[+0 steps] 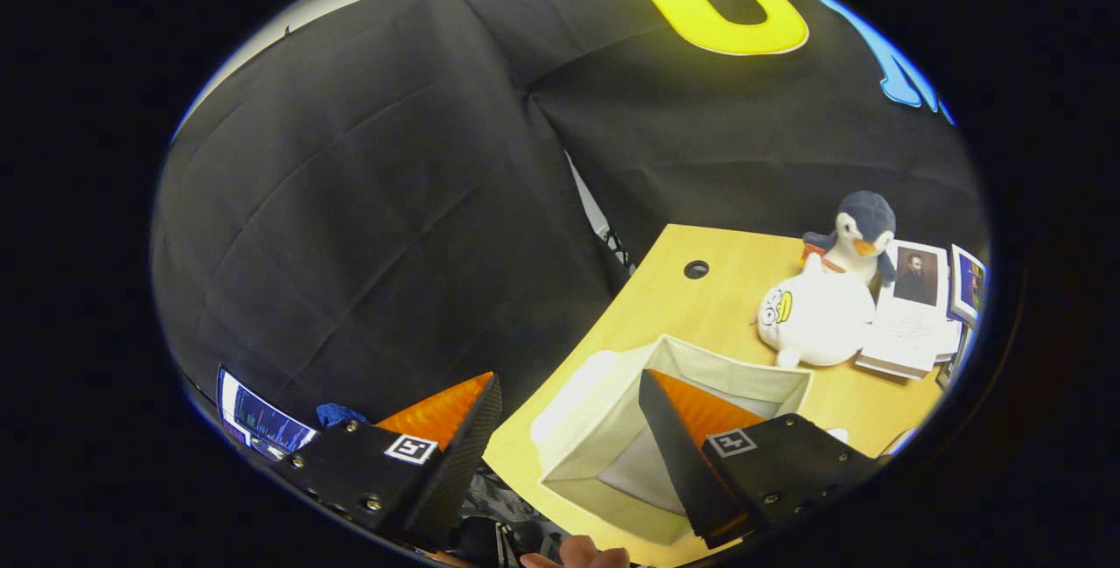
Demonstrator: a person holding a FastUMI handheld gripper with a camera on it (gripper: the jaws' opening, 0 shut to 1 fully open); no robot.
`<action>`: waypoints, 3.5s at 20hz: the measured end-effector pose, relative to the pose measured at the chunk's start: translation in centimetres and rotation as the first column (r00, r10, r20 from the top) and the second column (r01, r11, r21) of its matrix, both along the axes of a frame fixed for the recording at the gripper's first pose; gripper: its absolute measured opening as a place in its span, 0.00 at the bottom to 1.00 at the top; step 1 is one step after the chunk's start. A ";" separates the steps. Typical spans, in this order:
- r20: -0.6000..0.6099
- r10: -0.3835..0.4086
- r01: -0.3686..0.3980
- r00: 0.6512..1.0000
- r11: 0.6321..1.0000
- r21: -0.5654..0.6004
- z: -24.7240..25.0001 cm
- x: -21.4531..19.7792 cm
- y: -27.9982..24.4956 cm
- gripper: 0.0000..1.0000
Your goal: Open the storage box then place both shoes into the box .Put the left shoe in first, then the right shoe, with the right side of both shoes facing outward in a uniform manner.
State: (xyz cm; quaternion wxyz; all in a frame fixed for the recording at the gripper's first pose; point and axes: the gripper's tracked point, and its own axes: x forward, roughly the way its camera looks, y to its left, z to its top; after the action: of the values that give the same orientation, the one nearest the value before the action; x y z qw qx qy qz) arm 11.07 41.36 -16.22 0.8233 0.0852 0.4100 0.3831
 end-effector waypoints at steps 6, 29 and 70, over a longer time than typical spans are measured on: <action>0.017 -0.076 0.077 0.997 0.995 -0.067 -1.5 0.7 -6.8 0.96; -0.219 -0.312 0.228 0.924 0.913 -0.339 -19.6 -2.3 -27.8 0.96; -0.439 -0.346 0.185 0.829 0.911 -0.369 -14.9 -5.4 -27.2 0.03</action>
State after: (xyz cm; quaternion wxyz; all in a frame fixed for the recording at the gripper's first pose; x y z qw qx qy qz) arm 5.64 14.21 -31.16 0.7389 0.1065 0.6461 0.1590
